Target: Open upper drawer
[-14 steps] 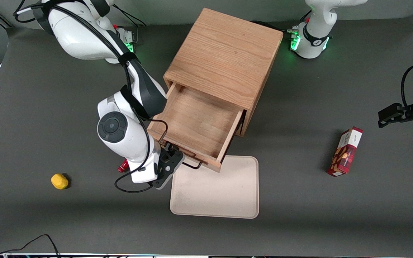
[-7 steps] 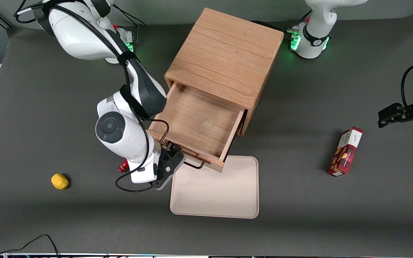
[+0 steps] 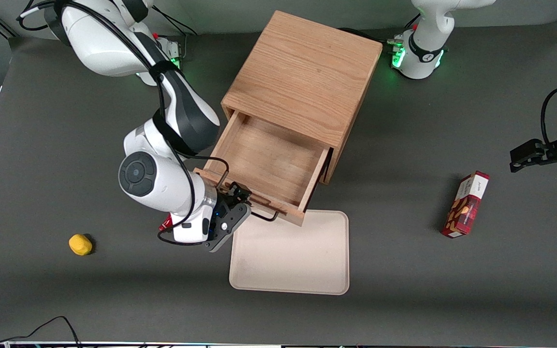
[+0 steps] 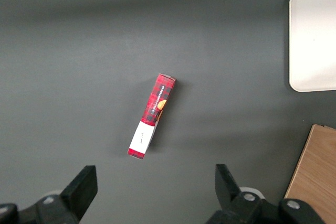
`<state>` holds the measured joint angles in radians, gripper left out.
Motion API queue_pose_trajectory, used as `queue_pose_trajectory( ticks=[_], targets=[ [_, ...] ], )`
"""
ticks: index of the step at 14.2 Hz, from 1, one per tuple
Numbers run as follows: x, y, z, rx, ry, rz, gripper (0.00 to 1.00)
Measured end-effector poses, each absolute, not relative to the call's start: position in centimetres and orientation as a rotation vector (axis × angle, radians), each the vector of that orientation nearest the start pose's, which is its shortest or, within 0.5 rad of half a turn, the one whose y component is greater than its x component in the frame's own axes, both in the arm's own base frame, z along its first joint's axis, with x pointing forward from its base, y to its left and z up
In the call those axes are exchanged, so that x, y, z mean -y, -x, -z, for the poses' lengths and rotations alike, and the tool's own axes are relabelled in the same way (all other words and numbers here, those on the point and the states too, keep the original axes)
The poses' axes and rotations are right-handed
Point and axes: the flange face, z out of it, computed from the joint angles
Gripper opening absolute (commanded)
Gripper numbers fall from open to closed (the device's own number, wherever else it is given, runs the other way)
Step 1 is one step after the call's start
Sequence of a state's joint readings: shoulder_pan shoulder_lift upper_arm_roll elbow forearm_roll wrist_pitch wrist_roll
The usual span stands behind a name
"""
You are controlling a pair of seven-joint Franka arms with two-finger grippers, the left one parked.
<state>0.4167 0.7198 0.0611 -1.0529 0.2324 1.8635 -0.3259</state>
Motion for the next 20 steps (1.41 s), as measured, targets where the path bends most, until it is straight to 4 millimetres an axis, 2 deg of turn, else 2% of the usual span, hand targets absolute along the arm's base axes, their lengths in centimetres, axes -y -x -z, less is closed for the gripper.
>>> queue_pose_trajectory(
  ticks=[2,4,7,9,10,12,14,17,20],
  targets=[
    [-33.7,-67.3,-45.0,0.994,2.684,0.085,1.0],
    [-30.2,-67.6,-49.2,0.952,2.706,0.12,1.0],
    [-21.2,-67.8,-57.6,0.861,2.818,0.243,1.0],
    [-15.7,-66.2,-62.1,0.749,2.919,0.267,1.0],
    [-13.3,-65.1,-63.6,0.663,2.954,0.277,1.0],
    [-8.3,-62.5,-65.0,0.471,3.013,0.306,1.0],
    [-4.5,-59.7,-65.2,0.26,3.088,0.333,1.0],
    [-2.6,-55.7,-66.2,0.048,3.142,0.328,1.0],
    [1.4,-54.5,-67.5,-0.054,3.147,0.36,1.0]
  ],
)
